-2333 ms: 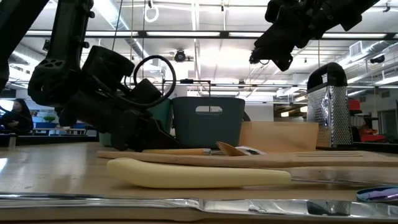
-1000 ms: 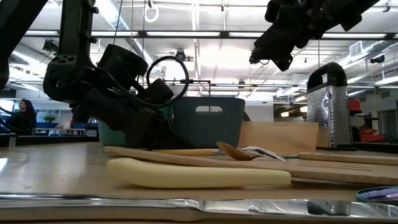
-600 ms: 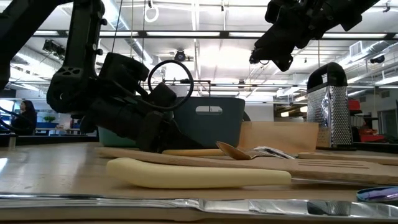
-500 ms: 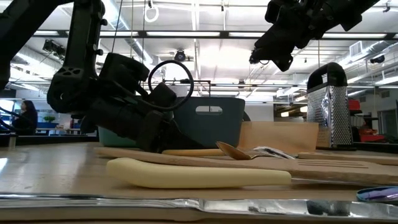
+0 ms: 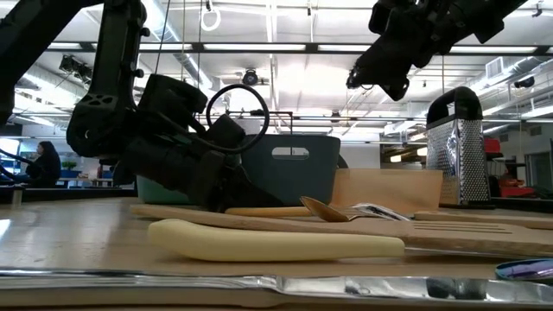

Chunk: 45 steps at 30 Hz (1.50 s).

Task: Pick & Place Kitchen Items
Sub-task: Put the top silver table knife into the blue bin

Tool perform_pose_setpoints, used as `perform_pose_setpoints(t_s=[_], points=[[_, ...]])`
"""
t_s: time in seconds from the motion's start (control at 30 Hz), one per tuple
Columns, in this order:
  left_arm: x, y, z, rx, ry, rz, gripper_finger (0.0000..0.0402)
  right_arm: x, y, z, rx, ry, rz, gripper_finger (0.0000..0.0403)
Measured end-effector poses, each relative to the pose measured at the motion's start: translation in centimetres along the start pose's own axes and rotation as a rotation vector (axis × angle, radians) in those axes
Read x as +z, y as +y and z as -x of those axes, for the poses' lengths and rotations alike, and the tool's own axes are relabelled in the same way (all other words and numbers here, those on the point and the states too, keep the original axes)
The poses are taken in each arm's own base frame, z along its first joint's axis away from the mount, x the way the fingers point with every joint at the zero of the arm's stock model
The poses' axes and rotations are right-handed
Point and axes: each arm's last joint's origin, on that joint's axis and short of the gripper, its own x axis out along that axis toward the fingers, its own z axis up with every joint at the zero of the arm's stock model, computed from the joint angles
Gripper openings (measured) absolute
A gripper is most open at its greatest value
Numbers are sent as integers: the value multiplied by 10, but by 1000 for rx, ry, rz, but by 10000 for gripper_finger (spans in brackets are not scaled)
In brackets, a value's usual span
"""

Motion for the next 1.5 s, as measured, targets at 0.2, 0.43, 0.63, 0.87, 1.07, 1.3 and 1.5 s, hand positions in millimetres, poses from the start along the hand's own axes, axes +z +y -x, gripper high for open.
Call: perform_pose_setpoints(t_s=[0.2, 0.43, 0.63, 0.87, 1.07, 1.3, 1.5], points=[[1, 0, 0, -12, -7, 10, 67, -12, 4, -6, -54, 89, -10, 155], [1, 2, 0, -27, -10, 33, 67, -30, 2, -32, -156, 187, 12, 155], [1, 2, 0, -29, -10, 33, 67, -46, -6, -58, -199, 266, 5, 155], [1, 2, 0, -30, -12, 33, 67, -54, -12, -81, -227, 254, 58, 156], [1, 2, 0, -29, -11, 33, 67, -59, -15, -87, -242, 271, 70, 195], [1, 2, 0, -34, -13, 36, 67, -61, -17, -90, -269, 271, 107, 239], [2, 2, 1, -37, -17, 36, 67, -66, -19, -98, -291, 271, 132, 237]])
